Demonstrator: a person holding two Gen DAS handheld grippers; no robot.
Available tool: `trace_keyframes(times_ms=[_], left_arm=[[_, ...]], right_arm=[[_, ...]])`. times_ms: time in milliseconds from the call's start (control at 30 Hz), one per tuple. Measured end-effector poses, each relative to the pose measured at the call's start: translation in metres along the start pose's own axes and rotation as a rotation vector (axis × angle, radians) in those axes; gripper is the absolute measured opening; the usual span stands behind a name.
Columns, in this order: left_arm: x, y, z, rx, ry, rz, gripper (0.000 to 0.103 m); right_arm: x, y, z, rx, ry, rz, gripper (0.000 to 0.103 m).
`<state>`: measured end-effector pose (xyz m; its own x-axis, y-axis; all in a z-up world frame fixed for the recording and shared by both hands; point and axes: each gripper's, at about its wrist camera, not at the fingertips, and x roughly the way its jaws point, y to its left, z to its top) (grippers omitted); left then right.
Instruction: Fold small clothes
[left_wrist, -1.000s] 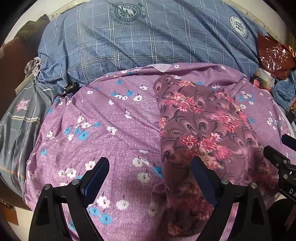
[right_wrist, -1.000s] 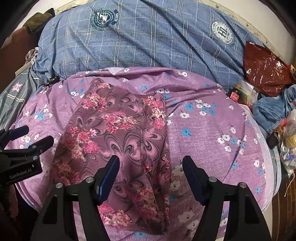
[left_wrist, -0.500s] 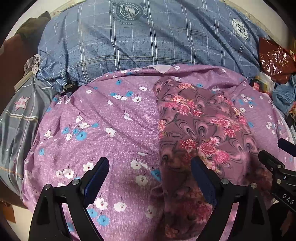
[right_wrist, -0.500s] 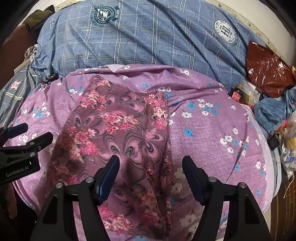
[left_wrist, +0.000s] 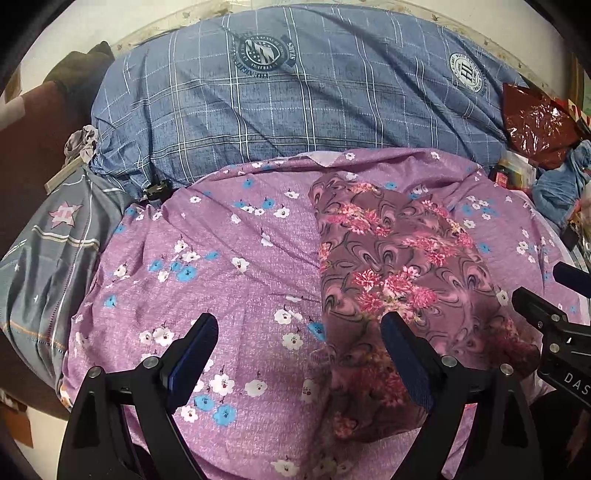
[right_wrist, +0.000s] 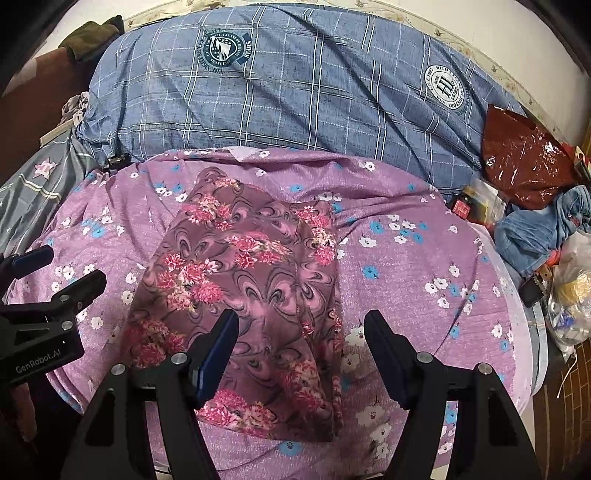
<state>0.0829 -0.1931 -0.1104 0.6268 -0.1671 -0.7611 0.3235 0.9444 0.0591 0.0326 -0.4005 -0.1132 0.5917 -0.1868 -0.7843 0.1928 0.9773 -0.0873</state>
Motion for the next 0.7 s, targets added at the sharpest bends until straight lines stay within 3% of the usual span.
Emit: trace_keyframes(times_ms=[400, 700], left_arm=[[0.065, 0.001, 0.011, -0.026, 0.096, 0.012, 0.09], [0.059, 0.003, 0.012, -0.028, 0.053, 0.03, 0.09]], right_arm=[[0.047, -0.013, -0.007, 0.039, 0.065, 0.037, 0.071], [0.047, -0.004, -0.005, 0.019, 0.053, 0.03, 0.071]])
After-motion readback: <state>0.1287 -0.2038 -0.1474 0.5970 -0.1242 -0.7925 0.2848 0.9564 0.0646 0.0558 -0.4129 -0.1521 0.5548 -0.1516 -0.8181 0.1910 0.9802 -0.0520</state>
